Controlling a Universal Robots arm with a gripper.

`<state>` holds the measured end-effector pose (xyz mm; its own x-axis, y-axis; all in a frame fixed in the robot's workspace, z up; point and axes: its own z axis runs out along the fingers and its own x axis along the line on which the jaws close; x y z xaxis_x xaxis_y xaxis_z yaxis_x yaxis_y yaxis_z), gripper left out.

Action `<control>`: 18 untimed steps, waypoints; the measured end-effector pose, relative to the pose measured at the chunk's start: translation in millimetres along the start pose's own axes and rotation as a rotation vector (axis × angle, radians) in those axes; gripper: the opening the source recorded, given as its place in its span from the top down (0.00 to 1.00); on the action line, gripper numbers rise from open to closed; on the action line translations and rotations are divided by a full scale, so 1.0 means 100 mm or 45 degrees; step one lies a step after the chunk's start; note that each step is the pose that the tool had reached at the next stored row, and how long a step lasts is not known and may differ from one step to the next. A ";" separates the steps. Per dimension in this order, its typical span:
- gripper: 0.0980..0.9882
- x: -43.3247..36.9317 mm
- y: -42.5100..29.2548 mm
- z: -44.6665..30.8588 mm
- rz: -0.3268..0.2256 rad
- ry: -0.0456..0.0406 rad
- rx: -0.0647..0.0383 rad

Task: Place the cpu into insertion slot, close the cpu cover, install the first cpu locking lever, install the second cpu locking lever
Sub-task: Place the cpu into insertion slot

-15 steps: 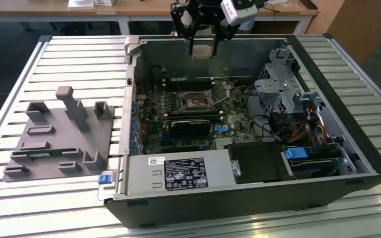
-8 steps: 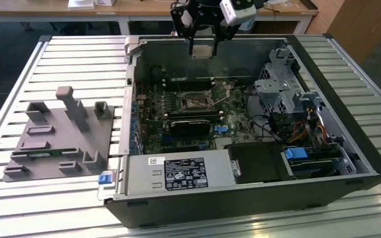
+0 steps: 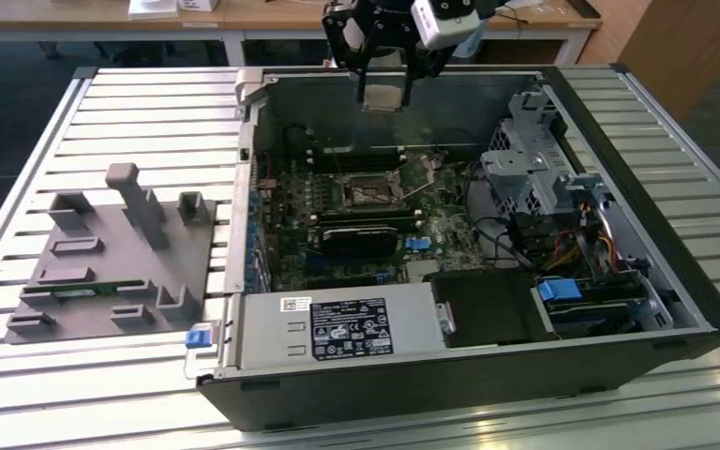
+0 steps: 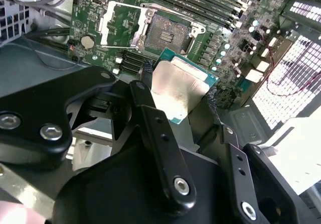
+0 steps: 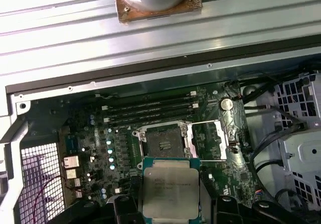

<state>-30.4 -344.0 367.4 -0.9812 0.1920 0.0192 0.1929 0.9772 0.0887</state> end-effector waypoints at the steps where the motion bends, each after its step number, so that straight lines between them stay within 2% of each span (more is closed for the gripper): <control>1: 0.51 0.000 0.000 0.000 0.012 -0.001 0.000; 18: 0.51 0.000 0.001 0.001 0.269 -0.025 -0.001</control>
<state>-30.4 -343.8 367.3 -0.9187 0.3945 0.0182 0.3946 0.9149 0.0852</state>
